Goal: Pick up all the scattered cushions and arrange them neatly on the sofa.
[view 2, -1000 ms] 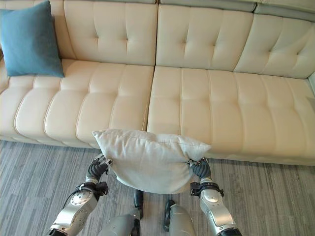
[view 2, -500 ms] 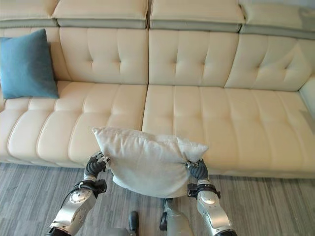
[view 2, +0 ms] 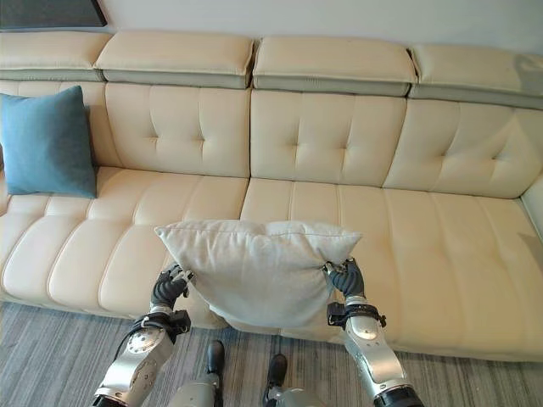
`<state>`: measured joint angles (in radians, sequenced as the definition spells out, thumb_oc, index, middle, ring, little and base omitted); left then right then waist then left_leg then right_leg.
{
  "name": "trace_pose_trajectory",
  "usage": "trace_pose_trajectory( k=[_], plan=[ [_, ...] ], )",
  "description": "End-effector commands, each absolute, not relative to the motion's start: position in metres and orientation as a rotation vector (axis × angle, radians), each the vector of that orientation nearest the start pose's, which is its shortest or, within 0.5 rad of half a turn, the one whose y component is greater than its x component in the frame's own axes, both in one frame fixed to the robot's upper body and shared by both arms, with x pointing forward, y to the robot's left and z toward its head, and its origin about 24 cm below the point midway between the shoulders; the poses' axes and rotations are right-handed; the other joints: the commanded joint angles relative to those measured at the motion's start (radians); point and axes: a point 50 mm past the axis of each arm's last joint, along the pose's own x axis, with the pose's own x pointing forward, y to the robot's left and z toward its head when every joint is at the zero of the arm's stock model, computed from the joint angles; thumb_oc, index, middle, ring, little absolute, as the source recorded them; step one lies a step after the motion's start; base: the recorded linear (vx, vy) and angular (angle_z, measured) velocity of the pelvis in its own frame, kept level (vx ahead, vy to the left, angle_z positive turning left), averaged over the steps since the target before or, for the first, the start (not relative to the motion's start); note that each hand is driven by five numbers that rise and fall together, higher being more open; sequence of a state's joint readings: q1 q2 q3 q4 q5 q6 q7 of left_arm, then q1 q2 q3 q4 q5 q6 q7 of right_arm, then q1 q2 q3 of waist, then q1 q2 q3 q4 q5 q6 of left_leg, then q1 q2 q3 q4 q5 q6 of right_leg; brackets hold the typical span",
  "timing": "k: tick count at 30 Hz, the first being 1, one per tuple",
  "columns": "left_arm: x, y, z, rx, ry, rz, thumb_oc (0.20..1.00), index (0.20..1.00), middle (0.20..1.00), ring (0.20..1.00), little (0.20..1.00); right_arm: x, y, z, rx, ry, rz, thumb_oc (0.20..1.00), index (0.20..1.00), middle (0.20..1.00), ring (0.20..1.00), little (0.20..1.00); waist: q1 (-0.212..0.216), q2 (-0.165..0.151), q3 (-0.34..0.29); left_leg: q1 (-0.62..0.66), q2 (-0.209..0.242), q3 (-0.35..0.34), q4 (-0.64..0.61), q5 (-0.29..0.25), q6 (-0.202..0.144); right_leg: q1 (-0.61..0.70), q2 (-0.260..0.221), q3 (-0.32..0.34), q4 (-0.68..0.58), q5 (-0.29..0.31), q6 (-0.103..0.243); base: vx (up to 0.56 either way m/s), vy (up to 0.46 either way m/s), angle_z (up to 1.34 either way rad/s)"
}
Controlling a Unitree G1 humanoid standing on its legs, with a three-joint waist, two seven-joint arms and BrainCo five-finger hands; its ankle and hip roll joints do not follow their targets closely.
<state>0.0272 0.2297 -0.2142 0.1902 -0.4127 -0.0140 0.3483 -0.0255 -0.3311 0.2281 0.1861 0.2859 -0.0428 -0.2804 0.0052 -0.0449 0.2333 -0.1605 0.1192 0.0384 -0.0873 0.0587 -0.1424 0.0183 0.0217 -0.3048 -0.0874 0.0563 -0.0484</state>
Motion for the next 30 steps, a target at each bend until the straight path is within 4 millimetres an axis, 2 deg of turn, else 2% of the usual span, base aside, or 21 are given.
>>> trace_pose_trajectory(
  k=[1,3,5,6,7,8,9,11,12,13,15,16,17,21,24,25,26,27,28,30],
  plan=[
    [0.249,0.161,0.028,-0.160,0.061,0.151,0.200,0.200,0.200,0.200,0.200,0.264,-0.163,0.052,-0.025,-0.074,-0.024,0.200,0.200,0.200,0.200,0.200,-0.002,0.015,-0.048,0.061,-0.031,0.024,0.000,0.081,0.022,0.095,-0.058,0.045,0.000,-0.159,0.110,0.37,0.305,-0.04],
    [0.246,0.158,0.023,-0.152,0.081,0.124,0.200,0.200,0.200,0.200,0.200,0.258,-0.165,0.048,-0.029,-0.060,-0.040,0.200,0.200,0.200,0.200,0.200,-0.008,0.026,-0.078,0.104,-0.046,0.056,0.000,0.044,0.029,0.129,-0.082,0.045,0.000,-0.169,0.126,0.49,0.461,-0.03],
    [0.246,0.155,0.021,-0.132,0.095,0.100,0.200,0.200,0.200,0.200,0.200,0.257,-0.162,0.048,-0.013,-0.062,-0.055,0.200,0.200,0.200,0.200,0.200,-0.012,0.015,-0.098,0.134,-0.074,0.071,0.000,0.005,0.059,0.142,-0.117,0.050,0.008,-0.163,0.149,0.30,0.336,0.06],
    [0.246,0.155,0.021,-0.132,0.095,0.100,0.200,0.200,0.200,0.200,0.200,0.257,-0.162,0.048,-0.013,-0.062,-0.056,0.200,0.200,0.200,0.200,0.200,-0.011,0.014,-0.098,0.135,-0.074,0.072,0.000,0.005,0.059,0.142,-0.118,0.051,0.009,-0.164,0.150,0.21,0.295,0.03],
    [0.249,0.154,0.022,-0.119,0.091,0.099,0.200,0.200,0.200,0.200,0.200,0.258,-0.159,0.050,-0.011,-0.069,-0.061,0.200,0.200,0.200,0.200,0.200,-0.012,0.012,-0.102,0.155,-0.090,0.082,0.000,-0.024,0.089,0.118,-0.147,0.059,0.093,-0.171,0.163,0.12,0.191,0.07],
    [0.249,0.154,0.022,-0.119,0.091,0.099,0.200,0.200,0.200,0.200,0.200,0.258,-0.159,0.050,-0.011,-0.069,-0.061,0.200,0.200,0.200,0.200,0.200,-0.011,0.012,-0.102,0.155,-0.090,0.082,0.000,-0.024,0.089,0.117,-0.147,0.060,0.094,-0.171,0.163,0.15,0.382,0.08],
    [0.257,0.154,0.033,-0.107,0.045,0.110,0.200,0.200,0.200,0.200,0.200,0.267,-0.151,0.061,-0.002,-0.117,-0.061,0.200,0.200,0.200,0.200,0.200,-0.014,0.016,-0.084,0.175,-0.093,0.111,0.000,-0.047,0.121,0.038,-0.171,0.084,0.233,-0.156,0.180,0.03,0.196,0.03],
    [0.263,0.154,0.040,-0.101,0.012,0.109,0.200,0.200,0.200,0.200,0.200,0.273,-0.144,0.068,0.011,-0.144,-0.052,0.200,0.200,0.200,0.200,0.200,-0.010,0.018,-0.071,0.170,-0.089,0.130,0.000,-0.047,0.127,-0.016,-0.173,0.102,0.289,-0.153,0.187,-0.02,0.185,-0.28],
    [0.272,0.153,0.051,-0.086,-0.033,0.119,0.200,0.200,0.200,0.200,0.200,0.283,-0.135,0.079,0.014,-0.182,-0.040,0.200,0.200,0.200,0.200,0.200,-0.003,0.017,-0.070,0.170,-0.085,0.155,0.000,-0.057,0.125,-0.052,-0.162,0.102,0.263,-0.147,0.186,-0.02,0.123,-0.40],
    [0.272,0.153,0.051,-0.086,-0.034,0.119,0.200,0.200,0.200,0.200,0.200,0.284,-0.135,0.079,0.015,-0.183,-0.040,0.200,0.200,0.200,0.200,0.200,0.000,0.017,-0.069,0.170,-0.084,0.158,0.000,-0.058,0.125,-0.052,-0.161,0.104,0.261,-0.145,0.185,0.02,0.086,-0.29],
    [0.284,0.156,0.067,-0.086,-0.096,0.141,0.200,0.200,0.200,0.200,0.200,0.296,-0.125,0.097,0.033,-0.237,-0.017,0.200,0.200,0.200,0.200,0.200,0.014,0.008,-0.068,0.168,-0.089,0.188,0.000,-0.058,0.118,-0.069,-0.146,0.057,0.118,-0.084,0.177,0.02,-0.002,-0.42],
    [0.285,0.157,0.070,-0.082,-0.105,0.147,0.200,0.200,0.200,0.200,0.200,0.297,-0.125,0.098,0.031,-0.241,-0.016,0.200,0.200,0.200,0.200,0.200,0.011,0.006,-0.065,0.170,-0.089,0.187,0.000,-0.055,0.116,-0.057,-0.134,0.071,0.087,-0.074,0.177,0.13,-0.017,-0.55],
    [0.288,0.154,0.078,-0.099,-0.139,0.151,0.200,0.200,0.200,0.200,0.200,0.298,-0.119,0.104,0.041,-0.262,-0.001,0.200,0.200,0.200,0.200,0.200,0.006,0.002,-0.075,0.175,-0.090,0.184,0.000,-0.054,0.114,-0.035,-0.123,0.102,0.055,-0.073,0.177,0.17,-0.013,-0.32],
    [0.297,0.151,0.092,-0.102,-0.185,0.165,0.200,0.200,0.200,0.200,0.200,0.304,-0.106,0.114,0.061,-0.283,0.021,0.200,0.200,0.200,0.200,0.200,0.007,-0.002,-0.081,0.179,-0.089,0.182,0.000,-0.061,0.111,-0.007,-0.124,0.072,0.013,-0.069,0.174,0.11,-0.024,0.06],
    [0.307,0.144,0.107,-0.111,-0.226,0.170,0.200,0.200,0.200,0.200,0.200,0.308,-0.091,0.125,0.072,-0.310,0.057,0.200,0.200,0.200,0.200,0.200,0.003,0.003,-0.070,0.170,-0.086,0.172,0.000,-0.060,0.108,-0.002,-0.124,0.057,0.007,-0.075,0.169,0.06,-0.035,-0.01],
    [0.315,0.138,0.122,-0.119,-0.278,0.169,0.200,0.200,0.200,0.200,0.200,0.312,-0.082,0.136,0.072,-0.342,0.072,0.200,0.200,0.200,0.200,0.200,0.001,0.007,-0.042,0.143,-0.087,0.161,0.000,-0.051,0.106,-0.027,-0.126,0.054,0.017,-0.077,0.167,-0.04,-0.027,-0.03],
    [0.315,0.138,0.123,-0.119,-0.279,0.169,0.200,0.200,0.200,0.200,0.200,0.313,-0.082,0.137,0.072,-0.343,0.072,0.200,0.200,0.200,0.200,0.200,0.001,0.007,-0.042,0.141,-0.087,0.161,0.000,-0.051,0.106,-0.029,-0.126,0.054,0.019,-0.078,0.167,-0.13,-0.025,0.03],
    [0.326,0.134,0.142,-0.114,-0.339,0.178,0.200,0.200,0.200,0.200,0.200,0.320,-0.073,0.153,0.063,-0.386,0.082,0.200,0.200,0.200,0.200,0.200,0.003,0.011,-0.008,0.097,-0.088,0.152,0.000,-0.036,0.106,-0.081,-0.129,0.054,0.041,-0.080,0.164,-0.09,-0.010,0.11],
    [0.326,0.134,0.142,-0.114,-0.341,0.178,0.200,0.200,0.200,0.200,0.200,0.320,-0.073,0.153,0.063,-0.388,0.082,0.200,0.200,0.200,0.200,0.200,0.003,0.011,-0.009,0.094,-0.088,0.152,0.000,-0.036,0.106,-0.086,-0.130,0.055,0.044,-0.081,0.164,-0.12,-0.014,0.17],
    [0.335,0.133,0.162,-0.115,-0.402,0.196,0.200,0.200,0.200,0.200,0.200,0.328,-0.067,0.170,0.049,-0.433,0.075,0.200,0.200,0.200,0.200,0.200,0.008,0.013,0.018,0.046,-0.090,0.142,0.018,-0.026,0.106,-0.141,-0.135,0.058,0.080,-0.084,0.159,-0.07,-0.018,0.18]
  ],
)
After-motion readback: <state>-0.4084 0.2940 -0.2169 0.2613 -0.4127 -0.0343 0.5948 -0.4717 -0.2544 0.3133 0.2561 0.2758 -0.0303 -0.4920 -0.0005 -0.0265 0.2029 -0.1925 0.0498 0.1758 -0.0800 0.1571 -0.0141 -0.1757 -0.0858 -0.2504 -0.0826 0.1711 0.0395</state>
